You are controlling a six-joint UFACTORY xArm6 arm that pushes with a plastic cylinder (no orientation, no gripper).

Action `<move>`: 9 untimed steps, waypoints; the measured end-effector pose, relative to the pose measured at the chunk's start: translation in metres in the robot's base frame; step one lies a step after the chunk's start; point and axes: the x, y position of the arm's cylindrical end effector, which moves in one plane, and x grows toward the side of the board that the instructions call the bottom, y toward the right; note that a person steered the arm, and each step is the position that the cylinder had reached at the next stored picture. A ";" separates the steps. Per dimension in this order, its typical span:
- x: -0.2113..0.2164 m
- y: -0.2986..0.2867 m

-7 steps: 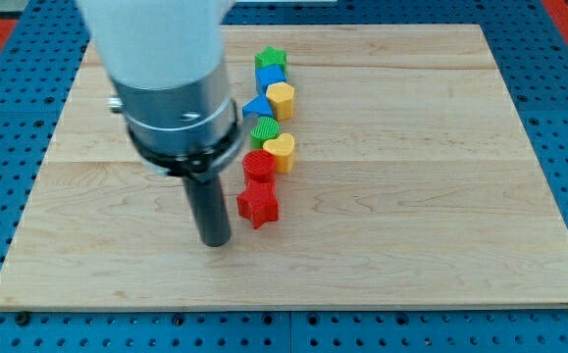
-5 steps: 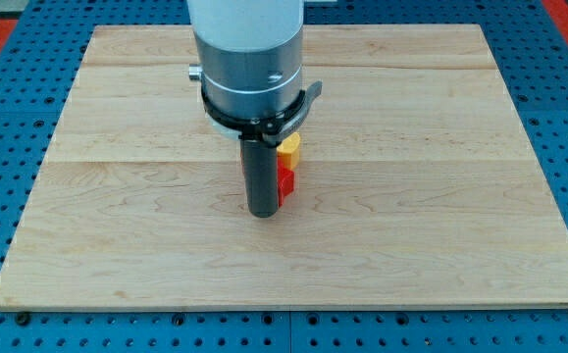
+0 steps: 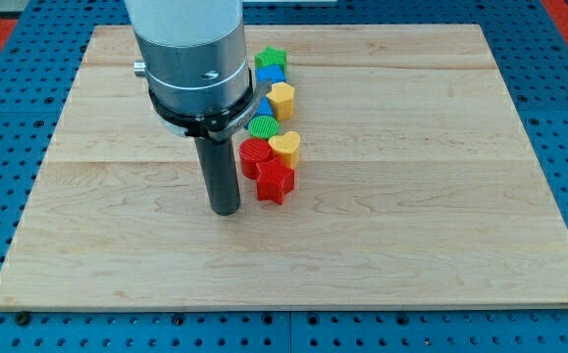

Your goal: Slide the yellow hexagon right a bit

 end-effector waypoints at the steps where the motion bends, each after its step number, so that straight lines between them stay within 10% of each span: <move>1: -0.002 -0.060; 4: -0.139 -0.086; 9: -0.152 0.061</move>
